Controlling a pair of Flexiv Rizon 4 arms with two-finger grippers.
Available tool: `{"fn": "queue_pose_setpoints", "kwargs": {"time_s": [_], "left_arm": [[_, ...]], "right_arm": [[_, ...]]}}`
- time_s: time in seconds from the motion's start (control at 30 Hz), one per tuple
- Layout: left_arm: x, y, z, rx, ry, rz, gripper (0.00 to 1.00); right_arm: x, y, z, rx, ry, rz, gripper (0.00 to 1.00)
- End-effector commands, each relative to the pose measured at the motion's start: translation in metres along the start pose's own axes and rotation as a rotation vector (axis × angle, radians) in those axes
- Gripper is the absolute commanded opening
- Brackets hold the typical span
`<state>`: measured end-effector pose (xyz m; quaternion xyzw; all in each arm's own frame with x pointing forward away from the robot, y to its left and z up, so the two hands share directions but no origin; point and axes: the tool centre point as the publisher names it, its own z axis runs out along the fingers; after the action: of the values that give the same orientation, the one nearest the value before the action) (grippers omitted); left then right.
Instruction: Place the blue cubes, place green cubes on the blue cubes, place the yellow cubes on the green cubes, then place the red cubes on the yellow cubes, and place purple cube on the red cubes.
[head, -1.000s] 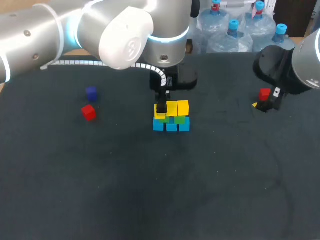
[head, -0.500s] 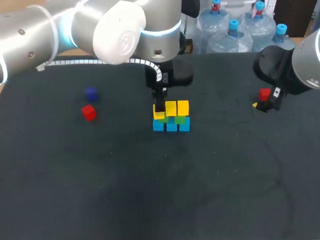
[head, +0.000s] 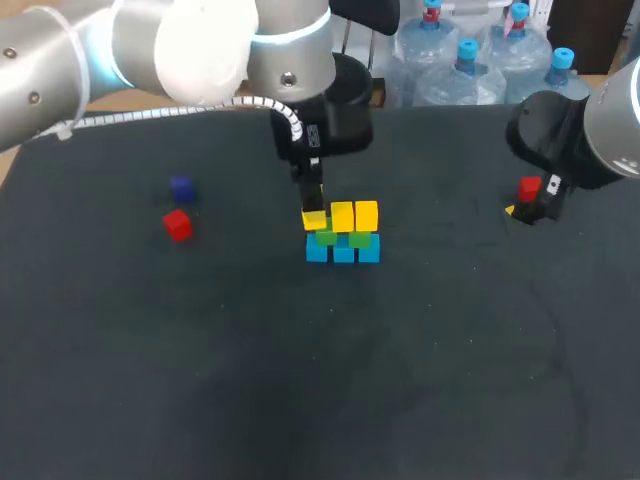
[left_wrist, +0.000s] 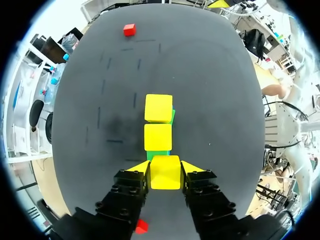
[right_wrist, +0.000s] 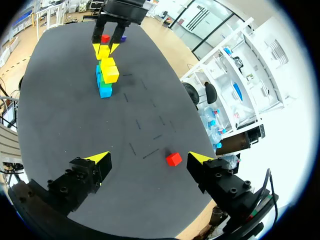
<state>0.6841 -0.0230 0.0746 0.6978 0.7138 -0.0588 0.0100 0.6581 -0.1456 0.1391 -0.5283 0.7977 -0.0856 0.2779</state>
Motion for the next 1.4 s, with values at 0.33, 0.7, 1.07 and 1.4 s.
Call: {"fn": "queue_pose_setpoints", "kwargs": {"time_s": [0.33,0.7,1.07,1.4], "left_arm": [[-0.004,0.000,0.006,-0.008,0.014,0.002,0.00],[-0.008,0.002,0.007,-0.019,0.028,0.017,0.00],[-0.008,0.002,0.012,-0.017,0.040,0.011,0.00],[-0.010,0.004,0.014,-0.019,0.050,0.018,0.00]], "right_arm": [[0.001,0.002,0.000,0.009,-0.003,0.002,1.00],[0.001,0.002,0.000,0.009,-0.003,0.002,1.00],[0.001,0.002,0.000,0.009,-0.003,0.002,1.00],[0.001,0.002,0.000,0.009,-0.003,0.002,1.00]]}}
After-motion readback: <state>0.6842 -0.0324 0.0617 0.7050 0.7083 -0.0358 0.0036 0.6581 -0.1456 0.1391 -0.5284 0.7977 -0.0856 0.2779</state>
